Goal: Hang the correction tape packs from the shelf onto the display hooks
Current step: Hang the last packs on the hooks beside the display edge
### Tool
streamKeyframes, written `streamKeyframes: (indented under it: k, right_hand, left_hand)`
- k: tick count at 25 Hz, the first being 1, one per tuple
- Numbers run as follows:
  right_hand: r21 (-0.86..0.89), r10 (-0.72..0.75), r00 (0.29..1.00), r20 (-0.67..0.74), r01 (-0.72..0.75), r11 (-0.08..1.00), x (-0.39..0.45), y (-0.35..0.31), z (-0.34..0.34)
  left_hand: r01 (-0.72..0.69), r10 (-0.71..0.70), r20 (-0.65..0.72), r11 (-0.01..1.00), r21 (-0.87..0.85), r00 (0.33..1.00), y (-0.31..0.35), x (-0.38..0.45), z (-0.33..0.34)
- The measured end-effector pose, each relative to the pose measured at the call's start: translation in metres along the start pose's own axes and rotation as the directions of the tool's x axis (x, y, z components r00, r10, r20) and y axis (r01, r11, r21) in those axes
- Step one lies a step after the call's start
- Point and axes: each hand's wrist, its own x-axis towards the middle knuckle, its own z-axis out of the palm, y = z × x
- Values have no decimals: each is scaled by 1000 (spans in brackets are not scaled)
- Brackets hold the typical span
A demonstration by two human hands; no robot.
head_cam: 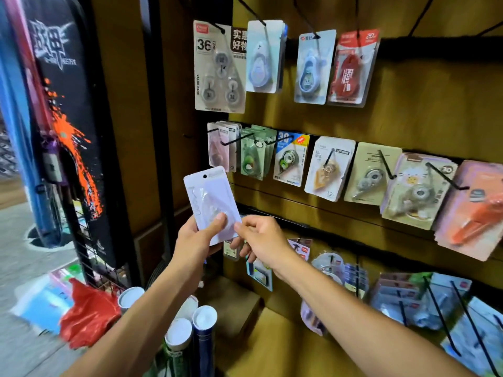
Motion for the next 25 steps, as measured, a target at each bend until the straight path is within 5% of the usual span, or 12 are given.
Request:
streamKeyframes:
  k: [3, 5, 7, 9, 10, 17, 25]
  right_hand:
    - [-196, -201, 963, -177, 165, 966, 26, -9, 7]
    - [-238, -228, 951, -208, 177, 955, 47, -15, 7]
    - [-257, -231, 949, -215, 174, 951, 65, -22, 7]
    - [-276, -241, 948, -208, 179, 944, 85, -29, 11]
    - [-285, -242, 950, -200, 180, 942, 93, -33, 16]
    - [-246, -214, 944, -251, 151, 958, 117, -43, 48]
    - [-195, -175, 936, -304, 119, 974, 113, -53, 53]
  left_hand:
    - [71, -70, -79, 997, 1, 994, -3, 26, -25]
    - [32, 6, -150, 966, 255, 989, -17, 43, -54]
    - [2, 136, -117, 644, 765, 984, -31, 52, -81]
    - [-25, 216, -37, 277, 961, 976, -36, 57, -97]
    - [-28, 235, -20, 203, 979, 972, -35, 60, -102]
    - [-14, 240, -31, 184, 983, 970, -51, 69, -128]
    - [-31, 283, -50, 274, 961, 958, -44, 62, -124]
